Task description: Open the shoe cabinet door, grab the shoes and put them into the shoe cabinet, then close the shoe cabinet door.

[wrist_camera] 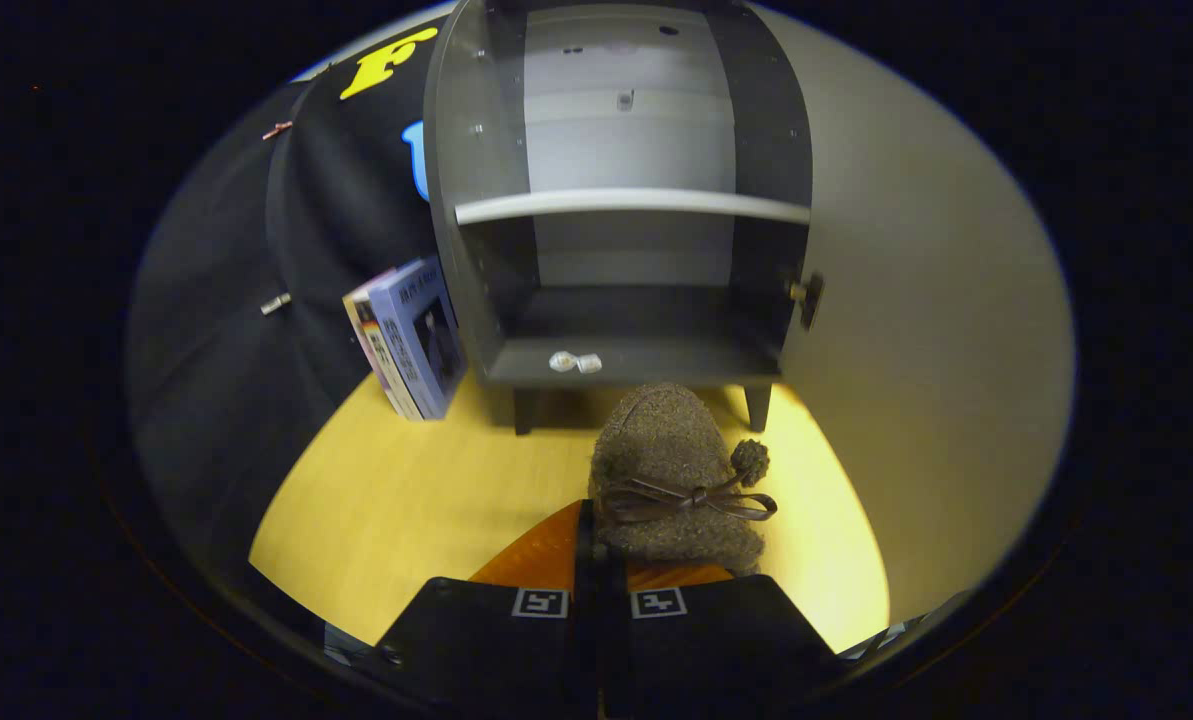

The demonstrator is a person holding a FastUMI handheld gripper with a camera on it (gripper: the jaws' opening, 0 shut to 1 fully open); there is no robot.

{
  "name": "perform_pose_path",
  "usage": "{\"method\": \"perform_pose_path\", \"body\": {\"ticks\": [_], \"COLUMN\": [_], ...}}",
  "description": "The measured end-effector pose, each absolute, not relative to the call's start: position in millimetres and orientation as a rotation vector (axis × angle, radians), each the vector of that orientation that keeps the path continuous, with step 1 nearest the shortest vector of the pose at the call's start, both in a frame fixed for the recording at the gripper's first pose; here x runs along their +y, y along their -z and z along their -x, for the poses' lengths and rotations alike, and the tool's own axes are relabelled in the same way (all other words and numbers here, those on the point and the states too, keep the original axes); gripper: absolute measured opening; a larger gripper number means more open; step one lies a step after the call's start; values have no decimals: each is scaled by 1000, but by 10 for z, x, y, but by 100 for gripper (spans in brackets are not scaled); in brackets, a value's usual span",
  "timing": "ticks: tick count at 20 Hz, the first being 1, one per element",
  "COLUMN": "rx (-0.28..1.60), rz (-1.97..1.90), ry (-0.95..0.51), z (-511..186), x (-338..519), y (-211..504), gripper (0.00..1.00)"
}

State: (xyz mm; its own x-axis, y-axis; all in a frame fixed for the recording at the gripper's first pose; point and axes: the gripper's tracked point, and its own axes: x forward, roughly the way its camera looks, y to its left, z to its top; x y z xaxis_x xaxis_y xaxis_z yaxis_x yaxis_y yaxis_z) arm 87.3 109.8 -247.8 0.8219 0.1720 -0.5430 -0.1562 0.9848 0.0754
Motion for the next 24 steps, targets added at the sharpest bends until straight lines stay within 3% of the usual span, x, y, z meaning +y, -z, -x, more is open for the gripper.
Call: {"method": "perform_pose_path", "body": {"ticks": [7, 12, 24], "rx": [489, 413, 560], "rz": [-41, -21, 89], "ry": [-157, -178, -161], "z": [-1571, -2357, -4044], "x": [1018, 1136, 1389], "y": [1092, 505, 825], "gripper": [8, 8, 8]}}
